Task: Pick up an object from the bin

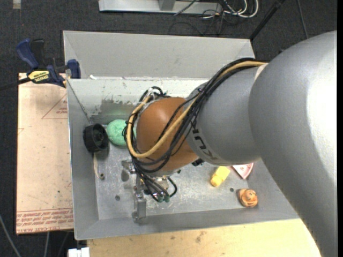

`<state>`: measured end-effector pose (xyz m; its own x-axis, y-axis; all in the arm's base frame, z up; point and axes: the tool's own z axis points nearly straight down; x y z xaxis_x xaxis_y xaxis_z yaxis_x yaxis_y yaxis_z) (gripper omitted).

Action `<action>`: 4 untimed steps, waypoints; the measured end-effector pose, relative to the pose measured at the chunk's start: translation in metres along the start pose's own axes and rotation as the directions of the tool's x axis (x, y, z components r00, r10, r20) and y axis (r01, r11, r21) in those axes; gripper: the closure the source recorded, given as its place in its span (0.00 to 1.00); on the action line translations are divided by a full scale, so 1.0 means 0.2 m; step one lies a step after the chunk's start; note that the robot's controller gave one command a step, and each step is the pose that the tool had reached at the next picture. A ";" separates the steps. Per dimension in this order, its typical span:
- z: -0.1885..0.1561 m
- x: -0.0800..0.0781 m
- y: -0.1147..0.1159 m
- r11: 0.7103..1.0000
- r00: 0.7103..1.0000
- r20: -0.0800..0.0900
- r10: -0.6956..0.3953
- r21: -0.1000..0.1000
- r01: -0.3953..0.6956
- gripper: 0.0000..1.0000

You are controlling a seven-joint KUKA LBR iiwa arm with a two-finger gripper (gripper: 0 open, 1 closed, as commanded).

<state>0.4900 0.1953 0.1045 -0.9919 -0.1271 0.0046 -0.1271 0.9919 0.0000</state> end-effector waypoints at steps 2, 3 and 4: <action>0.17 -0.01 -0.42 0.988 0.988 0.004 0.152 -0.003 -0.152 0.00; 0.17 0.01 -0.47 0.987 0.987 0.003 0.162 -0.002 -0.162 0.00; 0.16 -0.33 -0.54 0.999 0.999 0.012 -0.043 -0.003 0.043 1.00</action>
Offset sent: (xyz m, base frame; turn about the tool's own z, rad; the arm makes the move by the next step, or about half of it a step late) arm 0.0087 -0.0954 -0.0345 0.1628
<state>0.5687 0.0972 0.0719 -0.9855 -0.1697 -0.0073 -0.1697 0.9855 0.0027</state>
